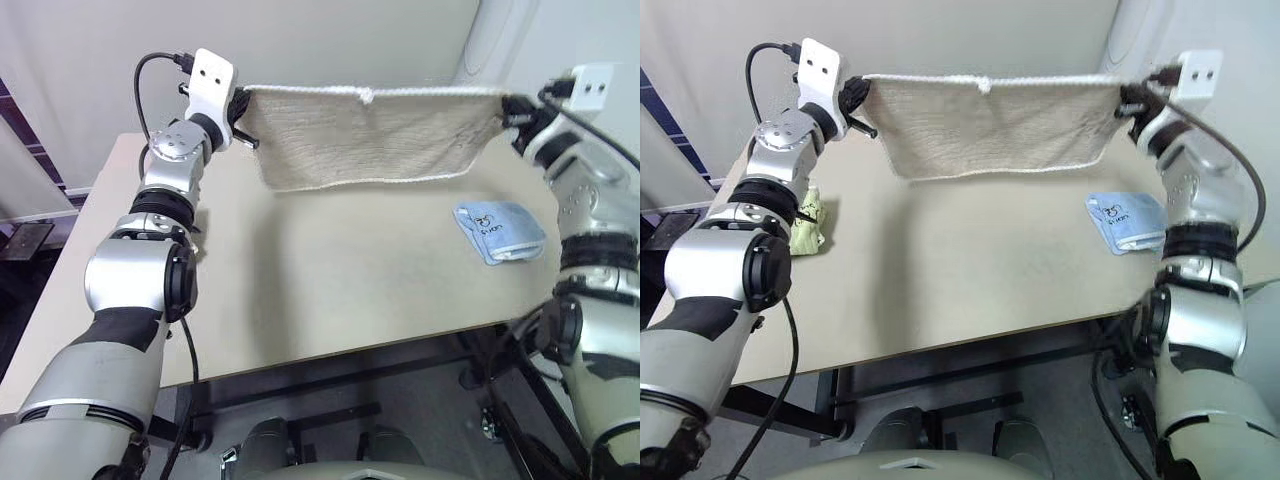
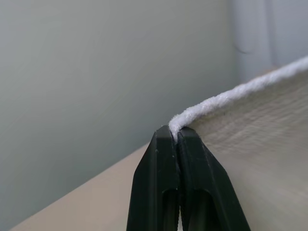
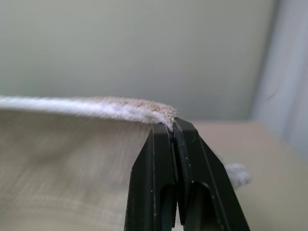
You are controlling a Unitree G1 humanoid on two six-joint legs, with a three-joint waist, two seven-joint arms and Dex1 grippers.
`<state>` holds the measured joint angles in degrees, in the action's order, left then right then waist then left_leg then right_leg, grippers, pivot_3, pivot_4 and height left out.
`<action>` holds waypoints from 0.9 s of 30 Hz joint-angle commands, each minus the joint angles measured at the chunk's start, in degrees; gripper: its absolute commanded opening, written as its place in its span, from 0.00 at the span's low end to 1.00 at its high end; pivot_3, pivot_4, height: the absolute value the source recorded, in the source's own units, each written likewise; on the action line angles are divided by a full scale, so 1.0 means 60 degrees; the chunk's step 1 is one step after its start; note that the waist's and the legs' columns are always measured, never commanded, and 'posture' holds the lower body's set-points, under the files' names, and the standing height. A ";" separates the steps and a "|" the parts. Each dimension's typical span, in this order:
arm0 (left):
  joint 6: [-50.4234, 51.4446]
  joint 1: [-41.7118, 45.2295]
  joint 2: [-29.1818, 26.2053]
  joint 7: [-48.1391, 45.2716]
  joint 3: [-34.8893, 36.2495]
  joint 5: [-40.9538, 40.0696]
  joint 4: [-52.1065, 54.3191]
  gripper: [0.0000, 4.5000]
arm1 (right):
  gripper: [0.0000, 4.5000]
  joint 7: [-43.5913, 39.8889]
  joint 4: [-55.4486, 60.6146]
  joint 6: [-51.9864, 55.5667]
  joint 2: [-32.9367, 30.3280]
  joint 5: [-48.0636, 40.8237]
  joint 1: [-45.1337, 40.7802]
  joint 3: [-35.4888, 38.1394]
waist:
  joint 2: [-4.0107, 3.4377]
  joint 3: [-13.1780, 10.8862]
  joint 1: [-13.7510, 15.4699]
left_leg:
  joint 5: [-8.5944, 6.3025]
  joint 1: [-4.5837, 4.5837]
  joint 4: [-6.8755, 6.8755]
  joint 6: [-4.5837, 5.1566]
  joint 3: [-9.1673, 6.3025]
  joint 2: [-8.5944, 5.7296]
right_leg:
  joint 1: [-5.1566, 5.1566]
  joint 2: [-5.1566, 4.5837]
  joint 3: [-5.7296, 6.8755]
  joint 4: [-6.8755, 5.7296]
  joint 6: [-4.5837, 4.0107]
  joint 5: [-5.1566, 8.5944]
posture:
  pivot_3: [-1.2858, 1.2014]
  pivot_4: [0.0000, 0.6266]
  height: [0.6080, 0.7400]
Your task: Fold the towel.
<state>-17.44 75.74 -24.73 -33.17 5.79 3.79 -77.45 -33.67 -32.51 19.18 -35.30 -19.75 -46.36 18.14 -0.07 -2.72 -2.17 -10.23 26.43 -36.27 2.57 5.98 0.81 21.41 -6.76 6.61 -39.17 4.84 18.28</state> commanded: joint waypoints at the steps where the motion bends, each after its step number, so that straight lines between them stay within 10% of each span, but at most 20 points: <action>1: -0.0551 -0.0472 -0.0331 -0.2109 -0.0201 0.0002 0.0418 0.00 | 0.01 -0.0393 0.2565 0.1438 -0.0306 -0.1045 0.1325 0.0482 | -0.0004 -0.0002 -0.0011 | -0.0001 0.0000 0.0000 0.0000 0.0001 0.0000 | 0.0004 -0.0003 -0.0001 -0.0002 -0.0001 -0.0001 | 0.52 0.00 0.85; 12: 0.1170 -0.3403 -0.2579 -0.9475 -0.1446 -0.0123 0.3003 0.00 | 0.01 -0.1050 0.7171 0.3663 -0.0745 -0.2934 0.6089 0.1566 | -0.0009 -0.0006 -0.0057 | -0.0016 -0.0012 0.0006 -0.0025 -0.0003 0.0028 | 0.0027 -0.0009 -0.0011 0.0006 -0.0032 0.0001 | 0.52 0.00 0.85; 27: 0.4907 -0.6589 -0.5433 -0.9888 -0.2912 -0.2462 0.8739 0.00 | 0.01 -0.0999 1.1017 0.4380 -0.1079 -0.3525 0.9338 0.1467 | -0.0037 -0.0020 0.0027 | -0.0027 -0.0030 0.0068 -0.0020 -0.0013 0.0025 | 0.0009 -0.0038 -0.0019 0.0197 -0.0072 -0.0061 | 0.52 0.00 0.85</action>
<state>10.14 36.38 -55.02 -92.27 -11.55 -8.70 -28.57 -39.80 29.68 44.69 -40.34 -38.96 9.28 23.64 -0.29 -2.84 -2.01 -10.39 26.26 -35.86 2.46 5.91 0.96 21.50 -7.00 6.50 -37.96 4.41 17.91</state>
